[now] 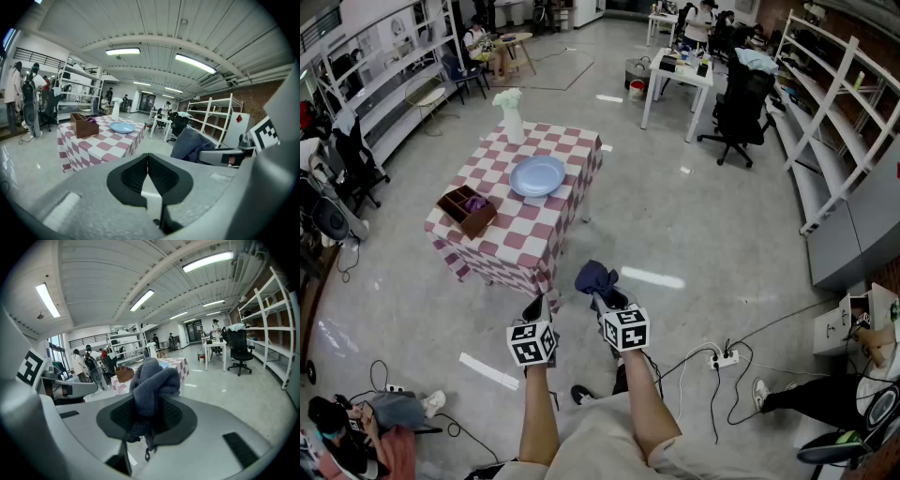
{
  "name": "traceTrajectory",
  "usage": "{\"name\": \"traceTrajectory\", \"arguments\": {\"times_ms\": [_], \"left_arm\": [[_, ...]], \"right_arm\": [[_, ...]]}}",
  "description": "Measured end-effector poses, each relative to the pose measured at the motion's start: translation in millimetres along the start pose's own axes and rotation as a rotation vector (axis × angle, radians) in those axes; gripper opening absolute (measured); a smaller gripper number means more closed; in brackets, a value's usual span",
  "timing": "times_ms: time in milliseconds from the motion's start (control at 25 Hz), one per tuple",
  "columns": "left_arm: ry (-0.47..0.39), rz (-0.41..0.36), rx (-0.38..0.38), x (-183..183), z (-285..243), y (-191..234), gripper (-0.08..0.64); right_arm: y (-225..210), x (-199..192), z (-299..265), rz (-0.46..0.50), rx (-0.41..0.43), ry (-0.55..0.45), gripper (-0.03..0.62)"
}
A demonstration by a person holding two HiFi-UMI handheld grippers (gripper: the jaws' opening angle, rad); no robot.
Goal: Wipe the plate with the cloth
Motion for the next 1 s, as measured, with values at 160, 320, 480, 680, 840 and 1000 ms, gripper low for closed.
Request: {"name": "traceTrajectory", "arguments": {"times_ms": [160,320,480,680,840,1000], "left_arm": [[0.005,-0.021,-0.010,8,-13,-3,0.009],[-0.004,-0.027,0.004,23,-27,1,0.009],[-0.014,-0.039,0.028,40,-46,3,0.011],[-0.040,-0.056,0.080,67,-68,8,0.009],[-0.075,-0.045,0.122,90,-87,16,0.009],[-0.085,-0.011,0.156,101,-112,9,0.009]], "right_arm": [[-6,9,-9,-0.006,0.004,0.003,0.109],[-14,23,-24,0.000,0.019,0.007,0.109],[-24,40,-43,0.014,0.050,0.013,0.110],[-34,79,-68,-0.008,0.134,-0.032,0.112],[-47,106,-92,-0.006,0.196,-0.031,0.115],[-66,124,-105,-0.014,0.249,-0.034,0.115]]}}
Point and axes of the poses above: the fingertips, and each gripper's own axes: z backward along the fingers, y to its left, x out of its top, the point moved 1 cm from there along z, backward along the fingers, and after that the axes turned 8 degrees about -z, right-handed, at the moved point
